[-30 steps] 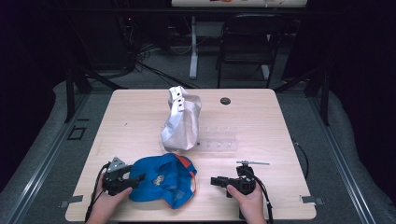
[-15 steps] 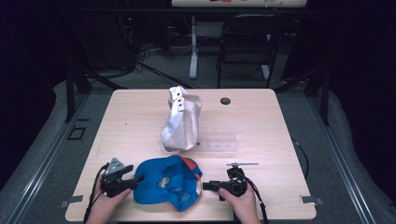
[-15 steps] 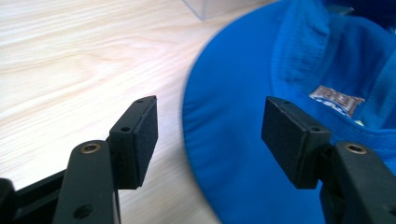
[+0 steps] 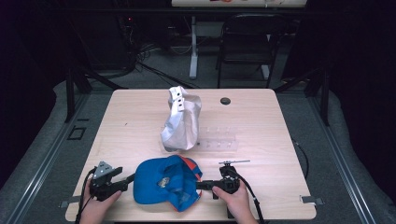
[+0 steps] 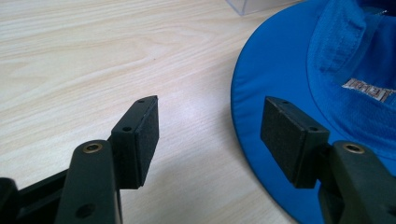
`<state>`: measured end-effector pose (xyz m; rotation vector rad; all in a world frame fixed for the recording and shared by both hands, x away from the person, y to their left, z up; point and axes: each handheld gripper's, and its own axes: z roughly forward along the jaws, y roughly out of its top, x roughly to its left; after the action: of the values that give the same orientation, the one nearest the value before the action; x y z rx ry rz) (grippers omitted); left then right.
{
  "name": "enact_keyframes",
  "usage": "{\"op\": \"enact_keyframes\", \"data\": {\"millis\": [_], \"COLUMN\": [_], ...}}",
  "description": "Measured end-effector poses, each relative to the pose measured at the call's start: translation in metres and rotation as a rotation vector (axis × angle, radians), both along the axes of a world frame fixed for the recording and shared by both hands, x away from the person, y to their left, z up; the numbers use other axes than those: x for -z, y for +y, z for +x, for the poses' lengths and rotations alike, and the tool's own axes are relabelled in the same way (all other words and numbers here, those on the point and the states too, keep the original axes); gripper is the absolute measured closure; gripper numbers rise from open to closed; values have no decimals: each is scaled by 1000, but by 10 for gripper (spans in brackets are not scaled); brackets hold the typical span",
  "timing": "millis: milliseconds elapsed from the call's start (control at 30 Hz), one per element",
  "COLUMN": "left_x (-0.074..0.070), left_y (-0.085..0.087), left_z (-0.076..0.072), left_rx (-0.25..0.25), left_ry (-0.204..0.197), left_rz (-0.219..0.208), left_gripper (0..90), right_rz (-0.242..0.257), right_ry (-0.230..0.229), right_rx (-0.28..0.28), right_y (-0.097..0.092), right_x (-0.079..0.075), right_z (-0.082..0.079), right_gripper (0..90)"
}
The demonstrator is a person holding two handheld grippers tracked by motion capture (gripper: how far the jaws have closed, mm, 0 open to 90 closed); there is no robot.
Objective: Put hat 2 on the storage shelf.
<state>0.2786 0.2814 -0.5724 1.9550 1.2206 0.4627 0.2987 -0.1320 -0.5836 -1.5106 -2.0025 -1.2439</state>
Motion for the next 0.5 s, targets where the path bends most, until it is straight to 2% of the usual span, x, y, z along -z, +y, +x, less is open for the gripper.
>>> {"op": "enact_keyframes", "data": {"millis": [167, 233, 467, 500], "left_x": [0, 0, 1, 1], "left_y": [4, 6, 4, 4], "left_z": [-2, -2, -2, -2], "left_rx": [-13, -14, -15, -11], "left_ry": [5, 12, 1, 3], "left_rz": [-1, 1, -2, 2], "left_gripper": [379, 381, 381, 382], "right_rz": [11, 40, 54, 58], "right_ry": [39, 50, 60, 58], "right_rx": [-33, -37, -56, -46], "right_y": [4, 5, 2, 3], "right_x": [3, 4, 1, 1], "right_z": [3, 3, 3, 2], "right_gripper": [557, 581, 662, 698]}}
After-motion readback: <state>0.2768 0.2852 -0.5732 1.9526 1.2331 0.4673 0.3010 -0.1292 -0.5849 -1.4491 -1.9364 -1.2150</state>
